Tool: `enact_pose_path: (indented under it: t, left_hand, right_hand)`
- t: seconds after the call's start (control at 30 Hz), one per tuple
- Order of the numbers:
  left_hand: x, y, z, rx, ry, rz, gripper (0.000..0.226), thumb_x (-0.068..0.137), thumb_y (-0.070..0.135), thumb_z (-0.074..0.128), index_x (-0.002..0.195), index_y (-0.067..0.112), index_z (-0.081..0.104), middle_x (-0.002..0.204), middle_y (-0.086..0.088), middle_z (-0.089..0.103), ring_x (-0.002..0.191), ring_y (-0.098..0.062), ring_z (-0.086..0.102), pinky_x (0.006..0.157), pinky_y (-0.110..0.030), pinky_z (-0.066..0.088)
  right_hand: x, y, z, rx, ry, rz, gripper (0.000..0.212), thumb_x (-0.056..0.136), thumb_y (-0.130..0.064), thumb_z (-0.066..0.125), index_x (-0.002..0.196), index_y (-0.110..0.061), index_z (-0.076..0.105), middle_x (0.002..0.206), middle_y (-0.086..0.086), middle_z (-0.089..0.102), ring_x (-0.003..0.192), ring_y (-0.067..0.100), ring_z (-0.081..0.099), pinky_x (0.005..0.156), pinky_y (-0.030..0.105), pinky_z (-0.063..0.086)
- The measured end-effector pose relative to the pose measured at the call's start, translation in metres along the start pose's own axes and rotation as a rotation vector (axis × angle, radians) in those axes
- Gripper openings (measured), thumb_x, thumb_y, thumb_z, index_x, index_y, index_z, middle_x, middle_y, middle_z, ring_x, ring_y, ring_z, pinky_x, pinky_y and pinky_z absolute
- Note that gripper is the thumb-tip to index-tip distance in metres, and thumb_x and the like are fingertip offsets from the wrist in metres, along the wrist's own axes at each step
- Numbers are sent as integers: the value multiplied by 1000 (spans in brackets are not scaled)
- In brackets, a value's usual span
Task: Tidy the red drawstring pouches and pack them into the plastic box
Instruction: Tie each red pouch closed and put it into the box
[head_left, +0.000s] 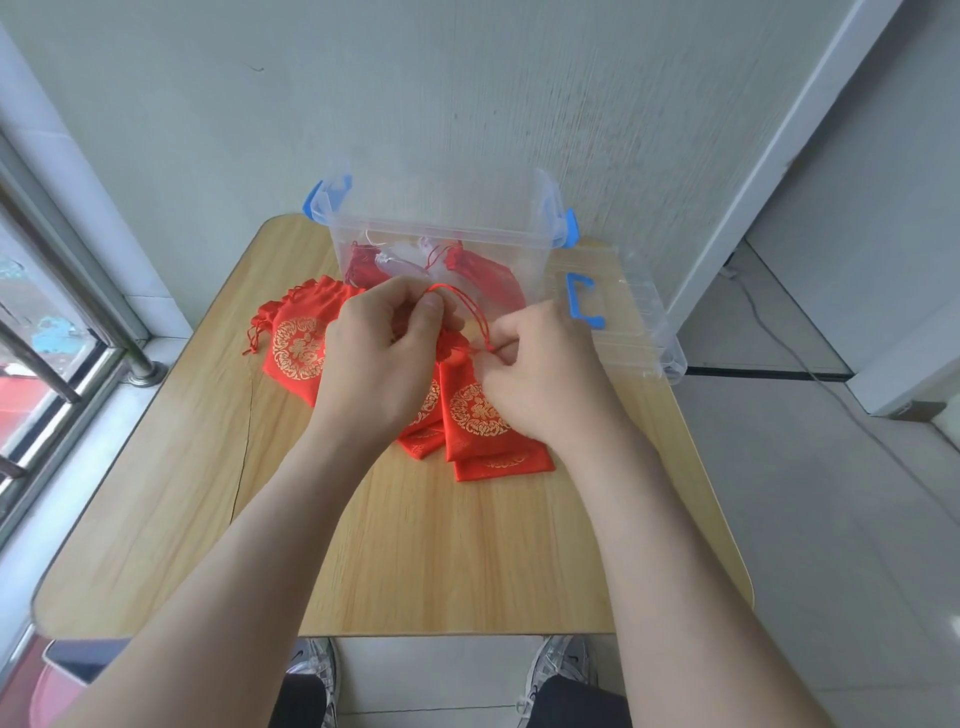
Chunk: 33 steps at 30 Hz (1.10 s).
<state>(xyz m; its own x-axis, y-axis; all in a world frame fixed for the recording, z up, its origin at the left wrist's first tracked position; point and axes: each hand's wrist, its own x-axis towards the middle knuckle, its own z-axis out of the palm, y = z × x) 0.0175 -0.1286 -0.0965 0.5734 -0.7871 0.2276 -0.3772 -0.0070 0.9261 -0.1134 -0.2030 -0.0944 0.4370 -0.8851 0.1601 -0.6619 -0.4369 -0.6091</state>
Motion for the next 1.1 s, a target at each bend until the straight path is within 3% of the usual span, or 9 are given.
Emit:
enact_pose_path:
  t: [0.2, 0.33, 0.43, 0.53, 0.67, 0.77, 0.83, 0.9, 1.1]
  left_hand:
    - [1, 2, -4, -105, -35, -101, 31, 107, 25, 54, 91, 10, 77, 86, -1, 81, 80, -21, 78, 83, -44, 64]
    - [2, 1, -7, 0, -47, -194, 31, 104, 24, 55, 86, 13, 79, 79, 4, 80, 65, -1, 68, 68, -27, 54]
    - [3, -3, -8, 86, -90, -302, 31, 101, 24, 57, 82, 16, 80, 71, 11, 77, 56, 1, 59, 59, -24, 46]
    - [5, -7, -10, 177, -127, -323, 29, 100, 25, 60, 82, 18, 82, 47, 17, 59, 41, 0, 46, 45, -22, 36]
    - [4, -11, -13, 243, -189, -254, 26, 101, 20, 64, 84, 15, 82, 47, 11, 54, 35, -4, 42, 37, -14, 32]
    - [2, -14, -15, 311, -214, -196, 16, 97, 15, 71, 88, 20, 83, 71, 6, 74, 62, -6, 67, 59, -29, 60]
    - [1, -15, -15, 304, -190, -190, 12, 95, 14, 74, 97, 21, 83, 82, 7, 79, 81, -10, 75, 77, -36, 64]
    - [1, -14, -14, 252, -181, -193, 12, 94, 15, 76, 103, 21, 82, 86, 8, 80, 85, -9, 75, 81, -35, 63]
    - [4, -14, -15, 40, -177, -291, 18, 101, 22, 69, 89, 18, 82, 92, -6, 80, 83, -22, 69, 80, -43, 59]
  right_hand:
    - [2, 7, 3, -116, 47, -28, 12, 97, -17, 71, 101, -26, 77, 102, 4, 72, 98, 30, 70, 87, 46, 59]
    - [-2, 4, 4, -207, 20, -80, 15, 99, -20, 71, 110, -29, 77, 117, 3, 58, 114, 30, 57, 96, 44, 51]
    - [-4, 3, 4, -194, 46, -74, 11, 98, -24, 71, 102, -32, 78, 105, -1, 56, 106, 26, 58, 86, 37, 51]
    - [-4, 0, 4, -96, 19, -20, 12, 95, -20, 67, 93, -29, 76, 86, -5, 61, 87, 23, 65, 71, 31, 48]
    - [-5, -5, 8, -39, 12, 17, 16, 88, -18, 63, 90, -28, 76, 84, -4, 71, 83, 20, 69, 76, 35, 60]
    - [-4, -5, 10, 39, 23, 21, 20, 85, -19, 64, 94, -27, 80, 85, -6, 75, 85, 17, 72, 78, 34, 62]
    - [-4, -4, 10, 160, 34, 35, 17, 89, -19, 67, 94, -26, 82, 80, -9, 77, 83, 10, 72, 75, 25, 58]
    - [-3, -2, 11, 295, 38, 77, 15, 93, -17, 71, 94, -26, 83, 77, -10, 78, 74, 2, 72, 70, 18, 54]
    - [-2, 0, 10, 559, 16, 148, 19, 93, -7, 76, 91, -26, 78, 76, -1, 80, 71, 18, 79, 78, 48, 67]
